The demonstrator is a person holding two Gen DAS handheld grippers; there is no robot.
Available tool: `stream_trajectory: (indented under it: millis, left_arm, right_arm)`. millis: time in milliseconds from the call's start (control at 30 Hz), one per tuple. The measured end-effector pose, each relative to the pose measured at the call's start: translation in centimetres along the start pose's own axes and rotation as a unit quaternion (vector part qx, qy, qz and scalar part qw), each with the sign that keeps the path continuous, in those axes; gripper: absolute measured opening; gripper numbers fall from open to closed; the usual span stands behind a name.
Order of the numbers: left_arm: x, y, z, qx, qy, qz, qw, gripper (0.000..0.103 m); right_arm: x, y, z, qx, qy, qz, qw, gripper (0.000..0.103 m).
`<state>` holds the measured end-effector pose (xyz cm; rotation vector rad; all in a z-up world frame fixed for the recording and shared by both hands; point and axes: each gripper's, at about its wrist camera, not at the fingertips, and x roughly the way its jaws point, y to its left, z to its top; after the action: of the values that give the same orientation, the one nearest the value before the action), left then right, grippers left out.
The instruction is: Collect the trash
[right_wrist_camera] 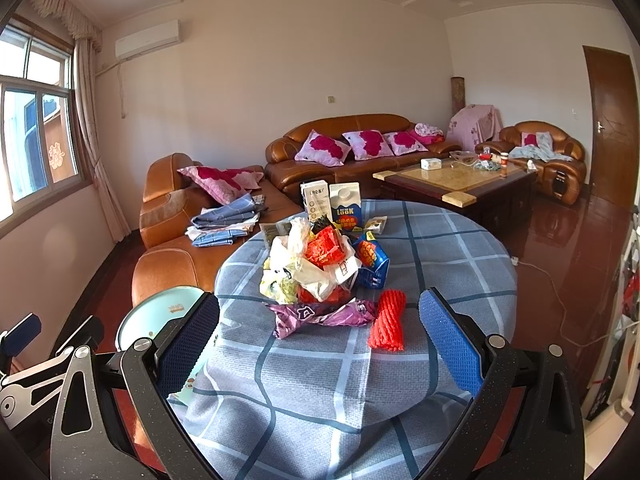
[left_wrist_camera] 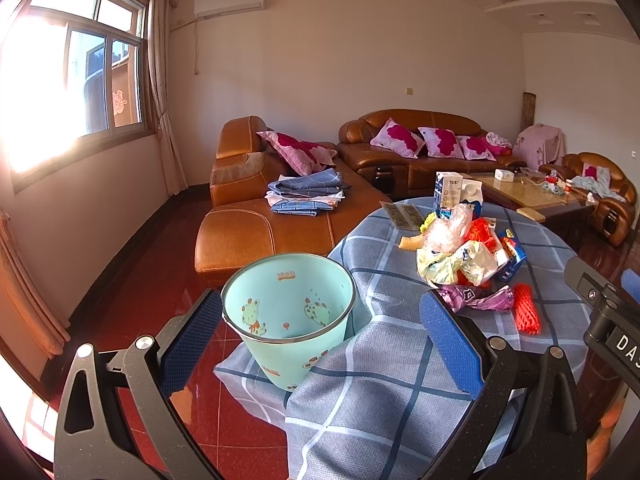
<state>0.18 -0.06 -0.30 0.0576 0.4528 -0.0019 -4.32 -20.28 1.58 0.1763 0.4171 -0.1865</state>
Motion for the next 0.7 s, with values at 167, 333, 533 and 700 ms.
stream_trajectory:
  millis: [167, 333, 533, 700]
  left_arm:
    - [0.1, 0.0, -0.1, -0.001, 0.001, -0.001, 1.0, 0.097]
    - [0.5, -0.1, -0.4, -0.003, 0.002, -0.009, 0.9999, 0.097]
    - [2.4, -0.2, -1.3, -0.018, 0.03, -0.034, 0.9988, 0.097]
    - [5.3, -1.1, -3.2, -0.016, 0.075, -0.046, 0.9959, 0.097]
  right_arm:
    - [0.5, 0.1, -0.1, 0.0, 0.001, 0.001, 1.0, 0.098]
    - [1.2, -0.1, -0.4, 0.001, 0.001, 0.003, 1.0, 0.098]
    - [2.9, -2.0, -1.2, 0.004, 0.006, -0.034, 0.999, 0.098]
    - [6.4, -6.2, -2.7, 0.024, 0.044, -0.082, 0.995, 0.098]
